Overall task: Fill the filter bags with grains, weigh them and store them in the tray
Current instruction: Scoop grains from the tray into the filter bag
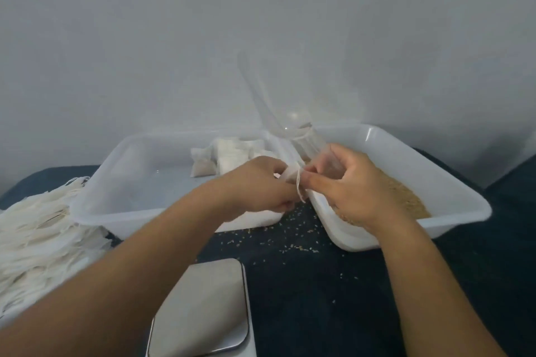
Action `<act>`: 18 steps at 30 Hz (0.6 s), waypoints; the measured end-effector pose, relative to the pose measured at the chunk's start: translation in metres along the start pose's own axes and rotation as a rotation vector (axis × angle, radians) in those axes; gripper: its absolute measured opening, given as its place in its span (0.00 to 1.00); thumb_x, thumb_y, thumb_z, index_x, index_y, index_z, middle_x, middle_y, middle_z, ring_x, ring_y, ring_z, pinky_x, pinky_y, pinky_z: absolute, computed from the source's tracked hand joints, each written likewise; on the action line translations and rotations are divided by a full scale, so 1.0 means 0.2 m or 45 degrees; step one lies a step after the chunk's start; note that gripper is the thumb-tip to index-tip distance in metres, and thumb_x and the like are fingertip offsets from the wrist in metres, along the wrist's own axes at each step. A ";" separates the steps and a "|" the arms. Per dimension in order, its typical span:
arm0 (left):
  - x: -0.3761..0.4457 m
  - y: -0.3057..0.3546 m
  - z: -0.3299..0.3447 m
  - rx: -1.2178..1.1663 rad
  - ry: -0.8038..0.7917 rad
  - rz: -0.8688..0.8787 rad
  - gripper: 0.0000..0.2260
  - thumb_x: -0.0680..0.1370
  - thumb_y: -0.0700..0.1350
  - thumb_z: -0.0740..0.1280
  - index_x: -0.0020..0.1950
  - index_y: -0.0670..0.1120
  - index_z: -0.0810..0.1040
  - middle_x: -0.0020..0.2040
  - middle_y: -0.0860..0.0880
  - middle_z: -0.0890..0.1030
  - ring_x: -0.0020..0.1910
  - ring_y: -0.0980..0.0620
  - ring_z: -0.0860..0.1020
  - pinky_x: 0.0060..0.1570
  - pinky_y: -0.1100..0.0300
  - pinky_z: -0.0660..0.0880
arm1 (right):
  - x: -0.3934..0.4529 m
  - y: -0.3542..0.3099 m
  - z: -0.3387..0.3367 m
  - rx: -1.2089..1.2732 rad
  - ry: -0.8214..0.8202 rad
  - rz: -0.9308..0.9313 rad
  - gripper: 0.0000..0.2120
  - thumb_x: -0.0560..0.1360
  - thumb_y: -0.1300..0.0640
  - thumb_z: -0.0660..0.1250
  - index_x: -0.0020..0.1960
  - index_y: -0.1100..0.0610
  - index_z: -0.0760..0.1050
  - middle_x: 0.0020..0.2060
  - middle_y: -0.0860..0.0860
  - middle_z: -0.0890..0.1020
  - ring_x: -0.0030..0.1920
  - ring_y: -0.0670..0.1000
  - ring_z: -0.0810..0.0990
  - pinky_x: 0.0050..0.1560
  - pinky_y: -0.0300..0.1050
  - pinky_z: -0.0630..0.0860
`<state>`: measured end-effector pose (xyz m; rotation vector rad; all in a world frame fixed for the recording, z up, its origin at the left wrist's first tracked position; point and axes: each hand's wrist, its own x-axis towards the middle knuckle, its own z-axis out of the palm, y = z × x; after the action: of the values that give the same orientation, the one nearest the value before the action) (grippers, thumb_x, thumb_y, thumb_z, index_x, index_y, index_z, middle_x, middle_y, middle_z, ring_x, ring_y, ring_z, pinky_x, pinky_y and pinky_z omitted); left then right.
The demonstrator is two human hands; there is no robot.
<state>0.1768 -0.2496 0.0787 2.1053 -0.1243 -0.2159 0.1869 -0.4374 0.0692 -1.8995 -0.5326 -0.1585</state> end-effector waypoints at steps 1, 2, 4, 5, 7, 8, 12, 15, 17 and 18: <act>0.05 0.05 0.00 0.041 -0.027 -0.001 0.07 0.74 0.45 0.75 0.49 0.45 0.84 0.43 0.44 0.87 0.45 0.49 0.86 0.52 0.54 0.83 | 0.02 0.02 -0.04 0.034 0.045 0.038 0.15 0.74 0.53 0.78 0.36 0.47 0.73 0.42 0.47 0.87 0.30 0.45 0.75 0.29 0.40 0.73; 0.09 0.10 0.00 0.087 -0.059 0.001 0.08 0.73 0.46 0.75 0.49 0.44 0.84 0.42 0.45 0.87 0.46 0.49 0.87 0.51 0.56 0.83 | 0.03 0.05 -0.07 0.045 0.085 0.080 0.14 0.74 0.54 0.77 0.37 0.48 0.73 0.42 0.46 0.86 0.29 0.45 0.74 0.29 0.41 0.73; 0.18 0.17 0.02 0.186 -0.136 -0.013 0.13 0.71 0.50 0.75 0.49 0.43 0.85 0.44 0.45 0.87 0.46 0.49 0.86 0.51 0.57 0.83 | 0.04 0.09 -0.13 0.046 0.152 0.160 0.12 0.75 0.54 0.76 0.39 0.49 0.74 0.36 0.44 0.84 0.27 0.44 0.72 0.28 0.41 0.72; 0.22 0.21 0.03 0.222 -0.174 -0.033 0.13 0.71 0.51 0.74 0.49 0.43 0.85 0.43 0.45 0.87 0.43 0.51 0.85 0.48 0.59 0.83 | 0.05 0.12 -0.15 0.059 0.174 0.191 0.11 0.75 0.54 0.76 0.40 0.50 0.75 0.32 0.44 0.82 0.26 0.43 0.71 0.28 0.40 0.71; 0.30 0.26 0.07 0.282 -0.217 -0.065 0.07 0.74 0.47 0.74 0.45 0.43 0.85 0.38 0.48 0.85 0.38 0.55 0.82 0.38 0.66 0.79 | 0.06 0.17 -0.18 0.107 0.190 0.230 0.10 0.75 0.55 0.76 0.44 0.55 0.76 0.29 0.44 0.78 0.25 0.44 0.70 0.27 0.40 0.70; 0.33 0.27 0.09 0.323 -0.229 -0.077 0.05 0.75 0.45 0.74 0.44 0.44 0.84 0.36 0.50 0.83 0.35 0.56 0.80 0.35 0.67 0.77 | 0.06 0.19 -0.20 0.124 0.195 0.246 0.10 0.75 0.55 0.76 0.45 0.57 0.76 0.28 0.44 0.77 0.25 0.44 0.69 0.26 0.40 0.69; 0.42 0.32 0.14 0.415 -0.332 -0.127 0.04 0.76 0.42 0.72 0.42 0.45 0.82 0.30 0.52 0.80 0.27 0.59 0.76 0.30 0.69 0.73 | 0.07 0.26 -0.25 0.098 0.217 0.307 0.11 0.75 0.52 0.76 0.44 0.55 0.76 0.27 0.42 0.77 0.25 0.41 0.70 0.27 0.39 0.70; 0.46 0.34 0.15 0.438 -0.354 -0.131 0.02 0.77 0.40 0.72 0.45 0.42 0.83 0.32 0.51 0.81 0.25 0.60 0.77 0.28 0.70 0.72 | 0.07 0.30 -0.27 0.132 0.236 0.331 0.13 0.74 0.50 0.77 0.45 0.56 0.76 0.27 0.40 0.77 0.24 0.40 0.70 0.26 0.36 0.70; 0.49 0.35 0.15 0.476 -0.356 -0.123 0.04 0.77 0.40 0.72 0.49 0.40 0.83 0.34 0.50 0.82 0.27 0.60 0.78 0.30 0.70 0.73 | 0.07 0.32 -0.28 0.111 0.253 0.330 0.12 0.74 0.51 0.77 0.45 0.56 0.76 0.26 0.40 0.77 0.25 0.41 0.70 0.26 0.36 0.70; 0.49 0.36 0.16 0.495 -0.363 -0.122 0.05 0.77 0.41 0.72 0.50 0.40 0.83 0.36 0.50 0.83 0.28 0.59 0.78 0.30 0.69 0.73 | 0.07 0.33 -0.29 0.096 0.266 0.325 0.11 0.74 0.52 0.77 0.44 0.55 0.76 0.26 0.41 0.77 0.25 0.41 0.71 0.26 0.36 0.70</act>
<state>0.2668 -0.3302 0.1138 2.4582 -0.2517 -0.5898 0.2368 -0.5056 0.0408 -1.8333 -0.1508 -0.1646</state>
